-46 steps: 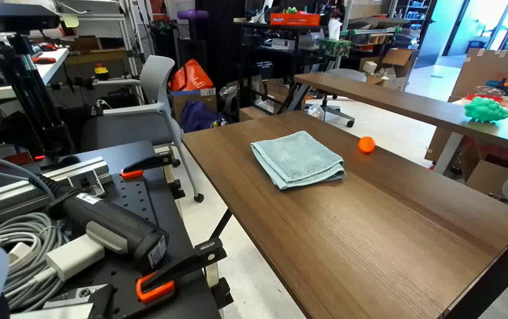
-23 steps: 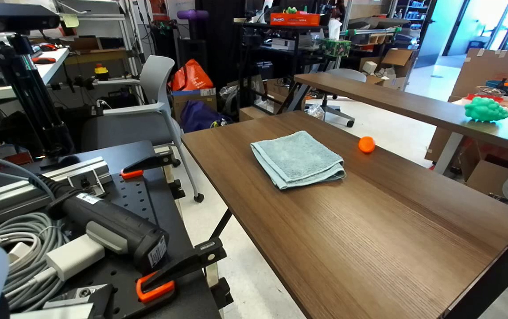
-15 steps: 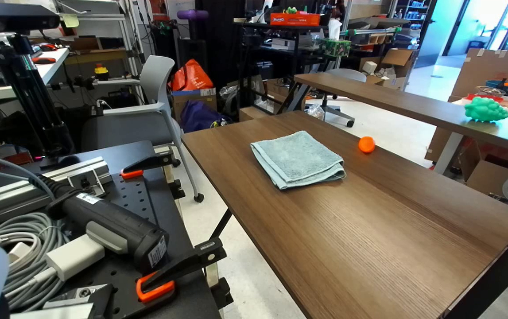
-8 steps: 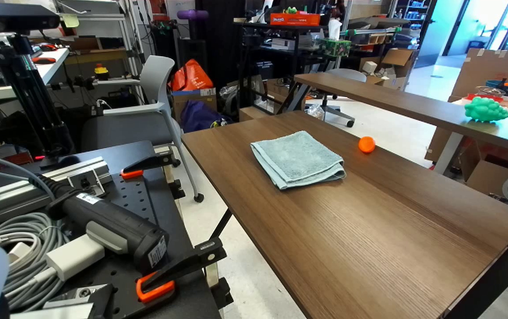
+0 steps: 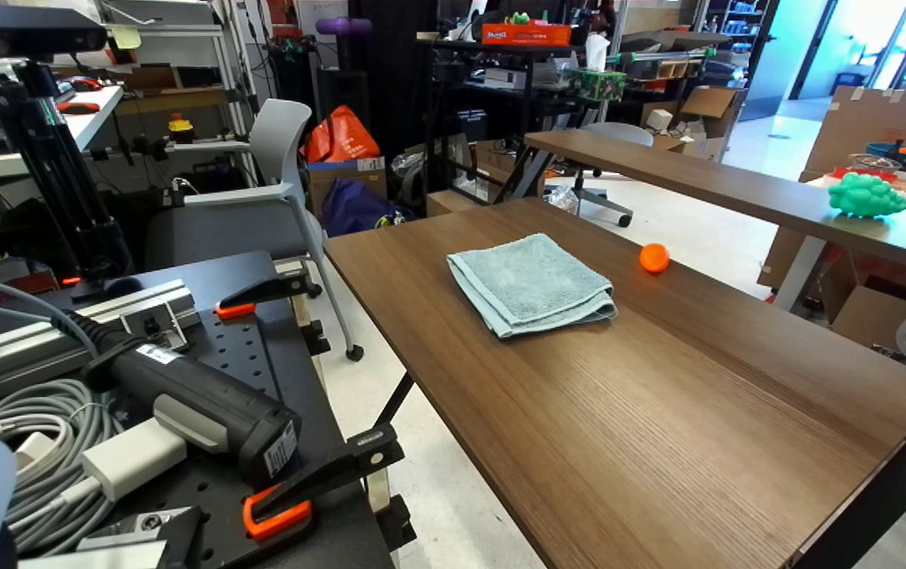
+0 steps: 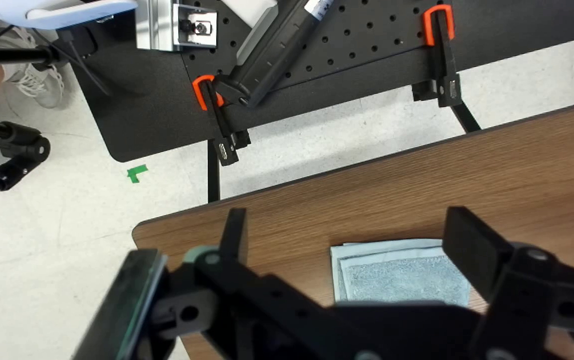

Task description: Wipe the table with the cloth

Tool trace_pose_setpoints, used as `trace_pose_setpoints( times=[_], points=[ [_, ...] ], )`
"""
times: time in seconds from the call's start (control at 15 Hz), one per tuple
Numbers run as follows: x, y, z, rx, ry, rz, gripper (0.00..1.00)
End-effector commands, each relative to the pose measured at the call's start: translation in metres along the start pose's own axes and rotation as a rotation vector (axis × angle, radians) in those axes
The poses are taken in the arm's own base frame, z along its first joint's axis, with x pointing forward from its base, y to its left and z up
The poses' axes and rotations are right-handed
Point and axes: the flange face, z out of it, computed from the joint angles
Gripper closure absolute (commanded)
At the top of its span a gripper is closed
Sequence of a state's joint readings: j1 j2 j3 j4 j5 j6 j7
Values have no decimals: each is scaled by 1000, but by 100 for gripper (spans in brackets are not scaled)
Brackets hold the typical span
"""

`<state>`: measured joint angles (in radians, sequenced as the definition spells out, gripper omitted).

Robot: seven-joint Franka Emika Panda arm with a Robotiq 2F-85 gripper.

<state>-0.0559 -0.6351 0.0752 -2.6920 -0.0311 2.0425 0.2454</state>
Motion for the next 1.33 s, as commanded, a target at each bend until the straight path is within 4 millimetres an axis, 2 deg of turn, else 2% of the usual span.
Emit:
trace_pose_setpoints(
  times=[0.0,0.8,0.87,1.07,1.27],
  points=[
    [0,0,0,0,-1,0,0],
    [0,0,0,0,-1,0,0],
    [-14,-4,-12,17,79,-35,0],
    [-13,-18,-25,133,154,15,0],
    [3,-34,-8,160,122,62,0]
  ],
)
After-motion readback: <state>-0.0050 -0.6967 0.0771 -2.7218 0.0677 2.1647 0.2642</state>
